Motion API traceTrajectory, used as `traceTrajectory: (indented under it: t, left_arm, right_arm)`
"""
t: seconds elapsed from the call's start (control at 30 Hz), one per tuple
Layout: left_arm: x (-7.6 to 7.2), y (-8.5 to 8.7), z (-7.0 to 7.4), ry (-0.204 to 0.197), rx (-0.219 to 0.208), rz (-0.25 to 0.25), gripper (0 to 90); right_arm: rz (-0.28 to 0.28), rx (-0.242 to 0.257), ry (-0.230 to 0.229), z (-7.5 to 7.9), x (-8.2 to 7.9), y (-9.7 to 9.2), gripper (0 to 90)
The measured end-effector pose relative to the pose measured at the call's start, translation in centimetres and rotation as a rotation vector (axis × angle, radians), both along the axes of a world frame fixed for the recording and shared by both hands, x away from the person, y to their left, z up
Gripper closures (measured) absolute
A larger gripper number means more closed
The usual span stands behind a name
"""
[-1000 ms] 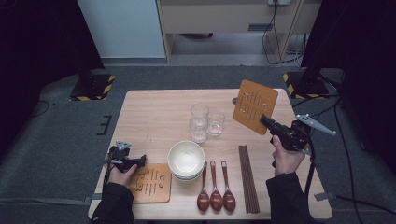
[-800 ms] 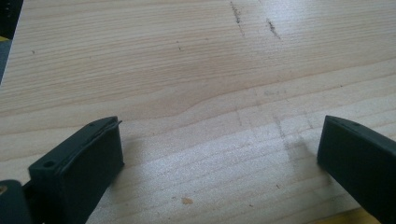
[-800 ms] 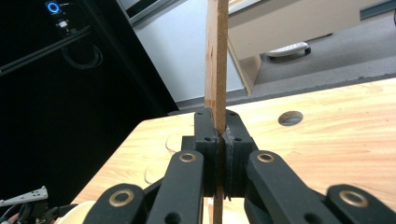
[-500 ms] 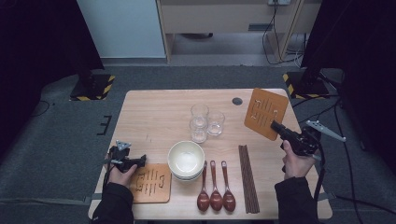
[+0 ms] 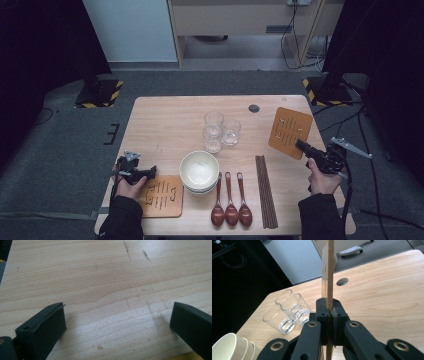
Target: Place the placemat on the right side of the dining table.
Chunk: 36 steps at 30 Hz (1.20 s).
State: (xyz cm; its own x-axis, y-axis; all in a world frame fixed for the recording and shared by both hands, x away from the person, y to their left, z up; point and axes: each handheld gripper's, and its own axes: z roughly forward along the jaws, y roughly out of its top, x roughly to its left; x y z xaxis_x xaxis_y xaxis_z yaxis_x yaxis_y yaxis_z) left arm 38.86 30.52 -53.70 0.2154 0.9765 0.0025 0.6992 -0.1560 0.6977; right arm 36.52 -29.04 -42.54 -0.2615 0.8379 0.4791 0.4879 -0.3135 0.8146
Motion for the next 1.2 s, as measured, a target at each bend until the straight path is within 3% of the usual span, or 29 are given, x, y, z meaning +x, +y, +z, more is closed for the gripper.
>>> traceTrajectory:
  t: [0.63,1.2]
  left_arm:
    - [0.0,0.0,0.0,0.0,0.0,0.0,0.0]
    - [0.0,0.0,0.0,0.0,0.0,0.0,0.0]
  right_arm:
    - [-0.032,0.009,0.078,-2.3,0.9,-1.5,87.3]
    - [-0.014,-0.016,0.148,-3.5,1.7,-1.5,87.2]
